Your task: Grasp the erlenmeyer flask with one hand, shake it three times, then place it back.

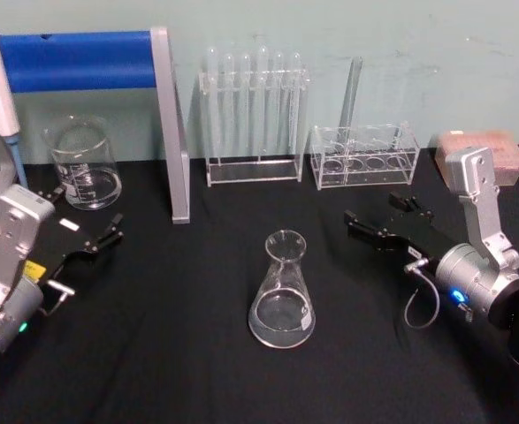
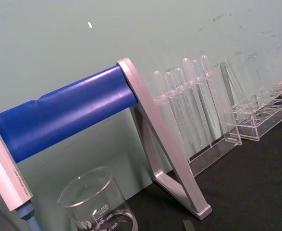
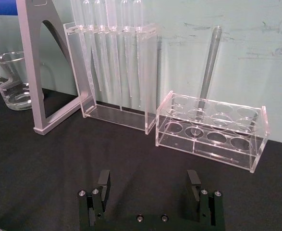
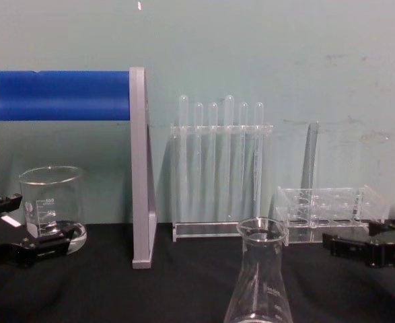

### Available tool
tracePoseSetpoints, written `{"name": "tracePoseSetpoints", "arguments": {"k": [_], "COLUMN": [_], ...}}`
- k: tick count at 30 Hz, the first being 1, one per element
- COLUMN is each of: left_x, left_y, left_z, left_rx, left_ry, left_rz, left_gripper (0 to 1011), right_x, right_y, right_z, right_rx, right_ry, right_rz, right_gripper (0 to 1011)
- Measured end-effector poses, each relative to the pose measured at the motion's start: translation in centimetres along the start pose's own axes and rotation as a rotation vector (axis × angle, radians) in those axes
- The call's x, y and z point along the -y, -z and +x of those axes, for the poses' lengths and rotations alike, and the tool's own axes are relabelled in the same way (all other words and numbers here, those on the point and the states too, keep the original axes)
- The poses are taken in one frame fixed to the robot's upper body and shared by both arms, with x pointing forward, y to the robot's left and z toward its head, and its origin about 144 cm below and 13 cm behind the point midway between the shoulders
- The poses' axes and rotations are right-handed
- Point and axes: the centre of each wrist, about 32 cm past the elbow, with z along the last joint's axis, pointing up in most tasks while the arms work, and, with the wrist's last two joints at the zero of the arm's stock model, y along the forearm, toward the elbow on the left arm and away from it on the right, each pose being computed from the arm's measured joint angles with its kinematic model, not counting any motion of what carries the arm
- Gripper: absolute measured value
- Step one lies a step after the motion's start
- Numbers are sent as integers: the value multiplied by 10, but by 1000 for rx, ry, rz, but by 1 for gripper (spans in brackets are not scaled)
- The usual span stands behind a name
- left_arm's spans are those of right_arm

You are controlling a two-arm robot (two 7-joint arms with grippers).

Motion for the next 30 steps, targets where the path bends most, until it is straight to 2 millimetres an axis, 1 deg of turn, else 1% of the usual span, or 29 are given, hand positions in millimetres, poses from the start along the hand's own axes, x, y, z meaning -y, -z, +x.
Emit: {"name": "tracePoseSetpoints", "arguments": {"k": [30], "left_x": [0], "left_y": [0], "left_z": [0], "left_rx": [0], "left_ry": [0], "left_rz": [0], "left_gripper": [1001], "right_x": [0], "right_y": [0], "right_z": [0], "right_rx": [0], "right_ry": [0], "right_rz": [0], "right_gripper": [1003]}}
